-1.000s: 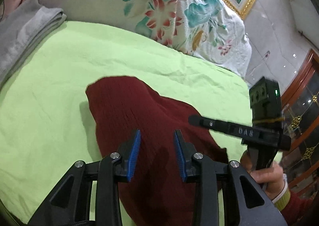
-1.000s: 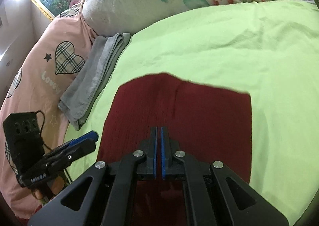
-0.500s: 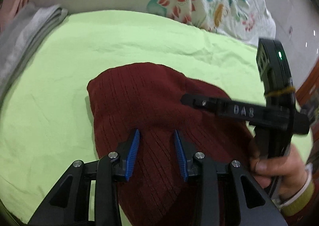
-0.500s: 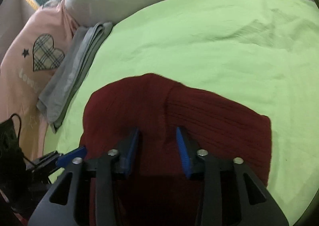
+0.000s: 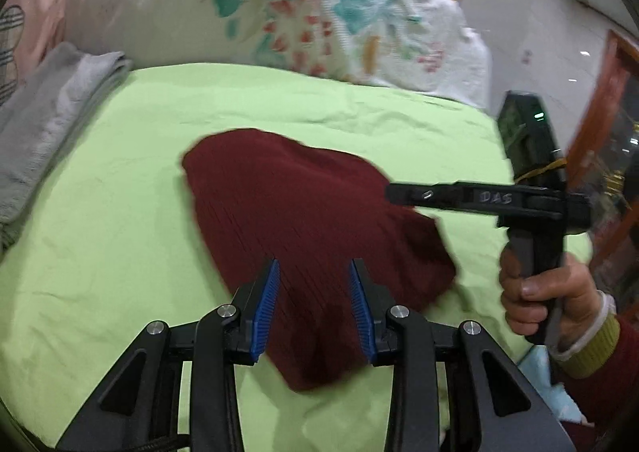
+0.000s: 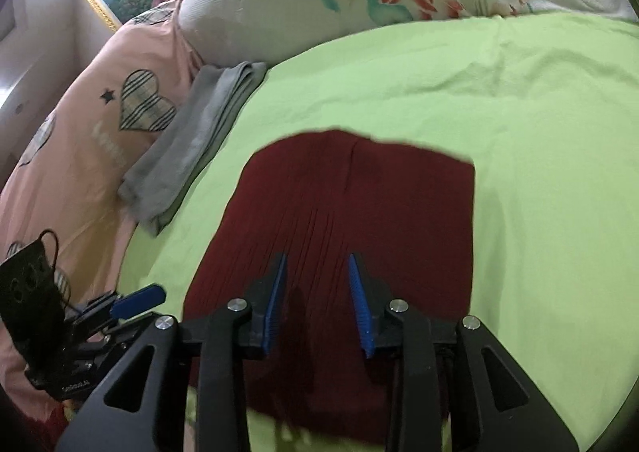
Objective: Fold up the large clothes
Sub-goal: 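Press the dark red bundle flat with both grippers and square its edges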
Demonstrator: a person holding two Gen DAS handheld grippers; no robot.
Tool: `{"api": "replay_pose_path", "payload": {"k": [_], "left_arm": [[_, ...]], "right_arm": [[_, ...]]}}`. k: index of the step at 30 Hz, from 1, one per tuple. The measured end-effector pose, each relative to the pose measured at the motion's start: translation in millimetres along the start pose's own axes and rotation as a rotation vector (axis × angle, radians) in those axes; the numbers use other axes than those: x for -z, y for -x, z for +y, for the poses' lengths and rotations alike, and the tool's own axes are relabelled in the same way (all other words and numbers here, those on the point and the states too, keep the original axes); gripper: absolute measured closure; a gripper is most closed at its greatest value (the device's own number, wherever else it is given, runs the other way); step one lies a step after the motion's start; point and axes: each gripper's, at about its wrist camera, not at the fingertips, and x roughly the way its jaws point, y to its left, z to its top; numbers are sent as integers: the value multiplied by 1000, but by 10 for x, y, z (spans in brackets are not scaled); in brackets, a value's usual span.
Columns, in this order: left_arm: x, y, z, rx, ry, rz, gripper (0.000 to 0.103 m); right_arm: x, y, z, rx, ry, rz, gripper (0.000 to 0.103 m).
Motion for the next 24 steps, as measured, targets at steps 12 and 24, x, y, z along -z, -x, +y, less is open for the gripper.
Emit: {"api": "replay_pose_path", "payload": {"k": [12, 24], "left_arm": [[386, -451, -126, 17, -43, 145, 72], [305, -140, -155, -46, 90, 88, 46]], "right_arm": [[485, -62, -317, 125, -30, 73, 71], [595, 298, -189, 122, -59, 33, 60]]}}
